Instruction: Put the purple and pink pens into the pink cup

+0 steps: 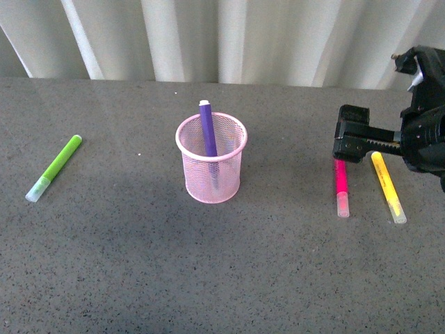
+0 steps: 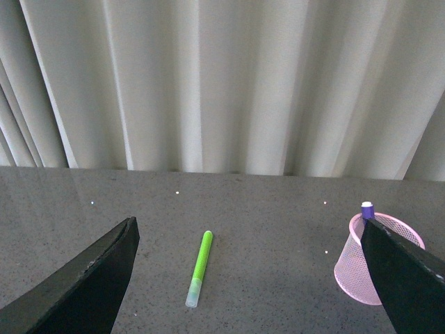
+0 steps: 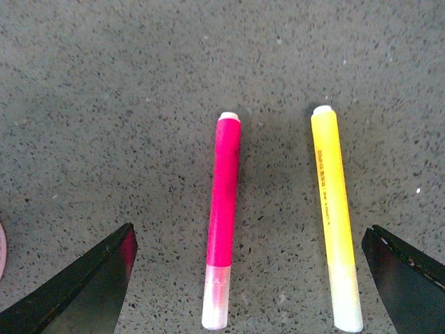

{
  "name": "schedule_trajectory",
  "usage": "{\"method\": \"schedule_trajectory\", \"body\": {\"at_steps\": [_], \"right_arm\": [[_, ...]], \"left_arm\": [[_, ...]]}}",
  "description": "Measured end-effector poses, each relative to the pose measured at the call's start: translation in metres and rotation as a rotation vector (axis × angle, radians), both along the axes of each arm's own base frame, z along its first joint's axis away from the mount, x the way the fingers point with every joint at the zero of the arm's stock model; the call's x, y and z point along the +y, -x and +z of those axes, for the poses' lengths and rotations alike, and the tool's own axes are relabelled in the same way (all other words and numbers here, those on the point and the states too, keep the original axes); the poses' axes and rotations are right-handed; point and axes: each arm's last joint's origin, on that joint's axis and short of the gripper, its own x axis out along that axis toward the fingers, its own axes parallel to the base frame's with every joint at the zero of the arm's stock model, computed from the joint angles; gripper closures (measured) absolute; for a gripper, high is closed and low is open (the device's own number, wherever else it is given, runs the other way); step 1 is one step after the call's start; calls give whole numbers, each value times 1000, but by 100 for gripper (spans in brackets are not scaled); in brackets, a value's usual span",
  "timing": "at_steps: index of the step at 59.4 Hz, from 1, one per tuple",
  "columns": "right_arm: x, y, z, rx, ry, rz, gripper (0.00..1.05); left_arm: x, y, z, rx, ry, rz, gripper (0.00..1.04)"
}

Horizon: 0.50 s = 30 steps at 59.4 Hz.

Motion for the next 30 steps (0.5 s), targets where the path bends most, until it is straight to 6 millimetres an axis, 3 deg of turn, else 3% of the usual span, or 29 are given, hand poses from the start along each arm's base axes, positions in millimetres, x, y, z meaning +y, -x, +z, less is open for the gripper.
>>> {"method": "schedule_trajectory", "body": {"at_steps": [30], "right_arm": [[4, -18, -38, 54, -32, -39, 7]], "left_arm": [[0, 0, 0, 0, 0, 0, 7]]}}
